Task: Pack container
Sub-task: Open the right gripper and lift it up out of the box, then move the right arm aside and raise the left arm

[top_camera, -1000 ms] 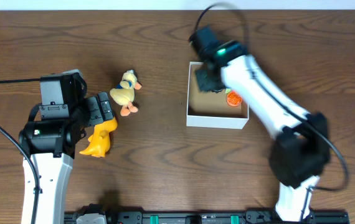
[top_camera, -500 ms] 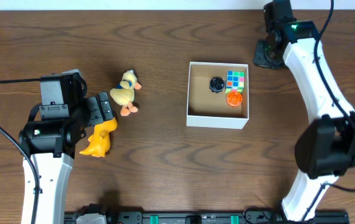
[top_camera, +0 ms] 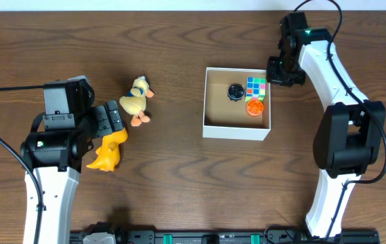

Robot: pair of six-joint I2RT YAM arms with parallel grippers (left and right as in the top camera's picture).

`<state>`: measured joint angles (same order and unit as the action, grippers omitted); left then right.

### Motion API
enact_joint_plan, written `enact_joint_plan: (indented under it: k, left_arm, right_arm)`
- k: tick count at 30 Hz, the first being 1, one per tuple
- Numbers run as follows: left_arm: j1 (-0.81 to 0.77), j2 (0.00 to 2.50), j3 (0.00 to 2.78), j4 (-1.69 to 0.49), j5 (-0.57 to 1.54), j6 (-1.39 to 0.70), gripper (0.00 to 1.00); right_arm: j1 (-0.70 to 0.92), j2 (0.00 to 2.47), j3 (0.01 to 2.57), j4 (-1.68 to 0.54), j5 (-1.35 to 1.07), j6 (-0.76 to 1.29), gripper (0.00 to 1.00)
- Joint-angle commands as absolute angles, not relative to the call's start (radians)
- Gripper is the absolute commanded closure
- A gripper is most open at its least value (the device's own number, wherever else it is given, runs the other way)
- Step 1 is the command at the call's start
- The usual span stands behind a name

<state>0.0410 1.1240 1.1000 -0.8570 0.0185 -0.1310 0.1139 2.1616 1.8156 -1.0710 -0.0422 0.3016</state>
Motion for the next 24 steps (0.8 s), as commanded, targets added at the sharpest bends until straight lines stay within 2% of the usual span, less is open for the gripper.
enact_joint_plan:
  k: [1, 15, 24]
  left_arm:
    - [0.038, 1.124, 1.117, -0.859, 0.014, -0.128, 0.02]
    - [0.038, 1.124, 1.117, -0.859, 0.014, -0.128, 0.02]
    - [0.038, 1.124, 1.117, -0.859, 0.014, -0.128, 0.02]
  right_arm:
    - [0.146, 2.179, 1.808, -1.076, -0.137, 0.283, 0.91]
    - [0.168, 2.179, 1.808, -1.121, -0.192, 0.283, 0.92]
    - [0.169, 2.179, 1.808, -1.013, -0.208, 0.213, 0.89]
